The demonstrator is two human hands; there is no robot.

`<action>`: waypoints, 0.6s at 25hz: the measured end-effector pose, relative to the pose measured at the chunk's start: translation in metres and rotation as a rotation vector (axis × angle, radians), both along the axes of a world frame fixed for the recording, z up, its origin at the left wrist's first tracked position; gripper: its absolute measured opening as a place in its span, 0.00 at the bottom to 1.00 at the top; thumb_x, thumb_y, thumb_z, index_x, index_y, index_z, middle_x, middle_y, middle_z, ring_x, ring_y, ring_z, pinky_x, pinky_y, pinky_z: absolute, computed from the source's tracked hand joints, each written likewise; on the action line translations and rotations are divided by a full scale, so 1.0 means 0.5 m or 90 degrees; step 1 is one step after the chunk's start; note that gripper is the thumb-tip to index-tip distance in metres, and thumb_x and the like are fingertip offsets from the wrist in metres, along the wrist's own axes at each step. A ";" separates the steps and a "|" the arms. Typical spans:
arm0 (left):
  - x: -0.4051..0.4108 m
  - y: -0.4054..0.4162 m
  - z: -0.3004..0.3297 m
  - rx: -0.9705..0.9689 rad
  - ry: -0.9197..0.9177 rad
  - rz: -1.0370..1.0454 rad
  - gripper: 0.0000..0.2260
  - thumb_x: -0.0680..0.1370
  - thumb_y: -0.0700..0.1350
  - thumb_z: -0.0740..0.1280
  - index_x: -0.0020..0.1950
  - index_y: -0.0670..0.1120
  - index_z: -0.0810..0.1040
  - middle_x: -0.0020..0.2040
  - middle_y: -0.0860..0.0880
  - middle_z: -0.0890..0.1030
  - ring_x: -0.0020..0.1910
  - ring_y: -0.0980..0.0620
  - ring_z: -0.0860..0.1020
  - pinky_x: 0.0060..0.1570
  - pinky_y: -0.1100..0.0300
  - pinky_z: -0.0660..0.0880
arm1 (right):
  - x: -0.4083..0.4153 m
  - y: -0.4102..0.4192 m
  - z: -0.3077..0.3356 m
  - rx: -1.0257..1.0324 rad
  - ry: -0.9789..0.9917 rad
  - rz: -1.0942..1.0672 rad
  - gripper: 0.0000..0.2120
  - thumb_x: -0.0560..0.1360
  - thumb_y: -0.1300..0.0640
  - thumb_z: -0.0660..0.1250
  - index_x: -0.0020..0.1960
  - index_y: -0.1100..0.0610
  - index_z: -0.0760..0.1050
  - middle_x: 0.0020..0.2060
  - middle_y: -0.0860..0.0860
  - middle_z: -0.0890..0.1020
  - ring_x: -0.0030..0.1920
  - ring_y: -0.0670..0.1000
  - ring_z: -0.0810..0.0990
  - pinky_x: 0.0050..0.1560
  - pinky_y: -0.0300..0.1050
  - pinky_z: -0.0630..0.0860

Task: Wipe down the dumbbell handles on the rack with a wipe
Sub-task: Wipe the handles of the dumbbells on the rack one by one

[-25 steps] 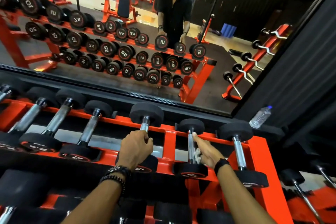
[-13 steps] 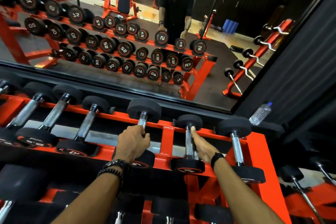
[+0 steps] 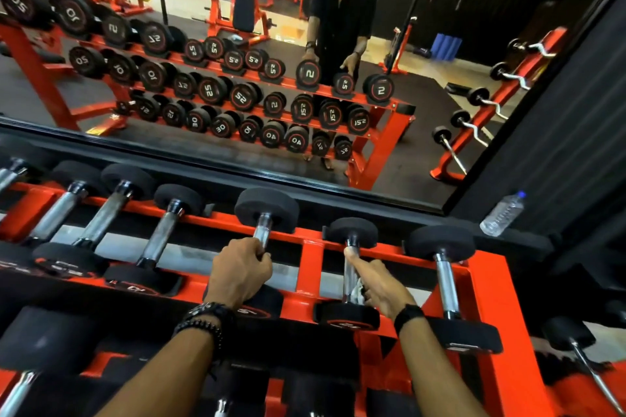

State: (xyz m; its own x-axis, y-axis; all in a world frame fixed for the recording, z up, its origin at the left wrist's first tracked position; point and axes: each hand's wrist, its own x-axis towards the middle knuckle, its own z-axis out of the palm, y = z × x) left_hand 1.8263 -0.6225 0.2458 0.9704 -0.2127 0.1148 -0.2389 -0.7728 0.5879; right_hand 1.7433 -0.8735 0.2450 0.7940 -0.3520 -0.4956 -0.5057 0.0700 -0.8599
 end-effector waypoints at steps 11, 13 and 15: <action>-0.010 -0.004 0.007 0.007 0.001 0.053 0.07 0.73 0.49 0.68 0.37 0.48 0.78 0.35 0.49 0.80 0.40 0.44 0.78 0.40 0.52 0.76 | -0.007 -0.027 0.021 0.113 0.036 0.074 0.40 0.70 0.41 0.74 0.71 0.64 0.63 0.61 0.60 0.78 0.55 0.58 0.81 0.51 0.51 0.80; -0.015 -0.006 0.009 0.010 -0.006 0.067 0.07 0.73 0.50 0.68 0.37 0.48 0.78 0.34 0.50 0.80 0.39 0.44 0.79 0.39 0.53 0.76 | -0.013 -0.044 0.037 0.181 0.058 0.088 0.26 0.76 0.47 0.69 0.68 0.61 0.69 0.53 0.62 0.81 0.47 0.57 0.83 0.42 0.49 0.79; -0.016 -0.008 0.009 0.018 -0.009 0.078 0.07 0.73 0.50 0.69 0.38 0.48 0.79 0.33 0.51 0.80 0.37 0.45 0.78 0.38 0.54 0.75 | -0.011 -0.051 0.031 0.169 0.061 0.088 0.19 0.78 0.49 0.67 0.64 0.59 0.72 0.48 0.60 0.84 0.42 0.55 0.84 0.39 0.47 0.78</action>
State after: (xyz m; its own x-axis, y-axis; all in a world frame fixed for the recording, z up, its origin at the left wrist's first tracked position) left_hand 1.8185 -0.6266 0.2501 0.9875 -0.0962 0.1248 -0.1503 -0.8132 0.5622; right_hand 1.7379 -0.8990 0.2603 0.7703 -0.0921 -0.6311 -0.6043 0.2108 -0.7684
